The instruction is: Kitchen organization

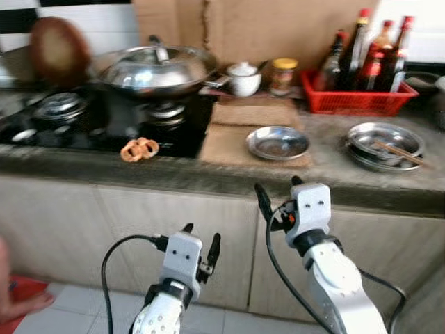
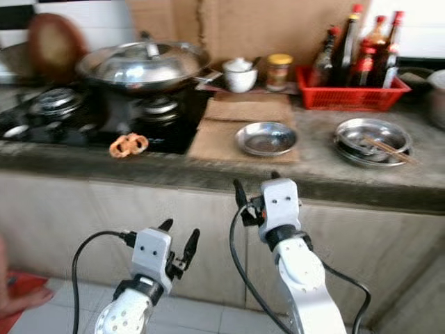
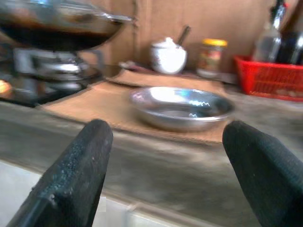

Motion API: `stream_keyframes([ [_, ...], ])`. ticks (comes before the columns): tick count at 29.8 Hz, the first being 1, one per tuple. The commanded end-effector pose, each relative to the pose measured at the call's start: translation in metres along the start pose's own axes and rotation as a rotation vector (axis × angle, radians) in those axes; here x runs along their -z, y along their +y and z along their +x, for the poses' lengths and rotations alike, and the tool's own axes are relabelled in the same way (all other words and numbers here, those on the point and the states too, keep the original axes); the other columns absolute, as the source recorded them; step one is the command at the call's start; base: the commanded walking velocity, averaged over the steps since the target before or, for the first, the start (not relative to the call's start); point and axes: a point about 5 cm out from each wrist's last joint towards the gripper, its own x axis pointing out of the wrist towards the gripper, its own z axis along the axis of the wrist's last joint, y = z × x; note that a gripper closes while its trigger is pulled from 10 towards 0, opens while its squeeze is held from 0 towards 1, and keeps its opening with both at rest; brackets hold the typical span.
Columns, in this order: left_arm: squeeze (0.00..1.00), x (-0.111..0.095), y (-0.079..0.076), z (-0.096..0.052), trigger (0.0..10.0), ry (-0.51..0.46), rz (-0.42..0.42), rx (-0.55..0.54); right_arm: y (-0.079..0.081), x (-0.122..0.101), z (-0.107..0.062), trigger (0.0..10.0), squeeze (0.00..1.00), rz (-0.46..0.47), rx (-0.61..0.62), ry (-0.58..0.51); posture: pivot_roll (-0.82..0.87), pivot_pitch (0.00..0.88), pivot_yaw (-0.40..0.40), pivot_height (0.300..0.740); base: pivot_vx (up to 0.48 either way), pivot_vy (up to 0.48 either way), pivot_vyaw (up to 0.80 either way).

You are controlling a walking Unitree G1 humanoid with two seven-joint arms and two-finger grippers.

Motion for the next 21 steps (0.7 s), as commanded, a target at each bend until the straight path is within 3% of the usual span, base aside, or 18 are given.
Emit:
stream_keyframes([
  [1, 0.00, -0.001, 0.004, -0.001, 10.0, -0.003, 0.016, -0.007, 0.005, -0.004, 0.003, 10.0, 0.00, 0.023, -0.005, -0.017, 0.01, 0.022, -0.011, 0.740, 0.428, 0.000, 0.00],
  [7, 0.00, 0.000, 0.005, -0.001, 10.0, 0.001, 0.013, -0.010, 0.004, -0.005, 0.004, 10.0, 0.00, 0.024, -0.002, -0.018, 0.01, 0.024, -0.007, 0.740, 0.408, 0.000, -0.61],
  [11, 0.00, 0.002, 0.006, -0.001, 10.0, 0.020, 0.007, -0.017, 0.004, -0.008, 0.005, 10.0, 0.00, 0.029, -0.004, -0.031, 0.01, 0.025, -0.009, 0.740, 0.000, 0.000, -0.80],
  [19, 0.00, 0.004, 0.005, 0.000, 10.0, 0.037, 0.008, -0.006, 0.000, -0.025, 0.015, 10.0, 0.00, 0.048, -0.013, -0.093, 0.02, 0.028, -0.008, 0.740, 0.000, 0.000, 0.00],
  [21, 0.00, 0.004, 0.005, 0.000, 10.0, 0.034, 0.008, -0.008, -0.004, -0.041, 0.024, 10.0, 0.00, 0.079, -0.025, -0.133, 0.02, 0.030, -0.007, 0.740, 0.000, 0.000, 0.00],
])
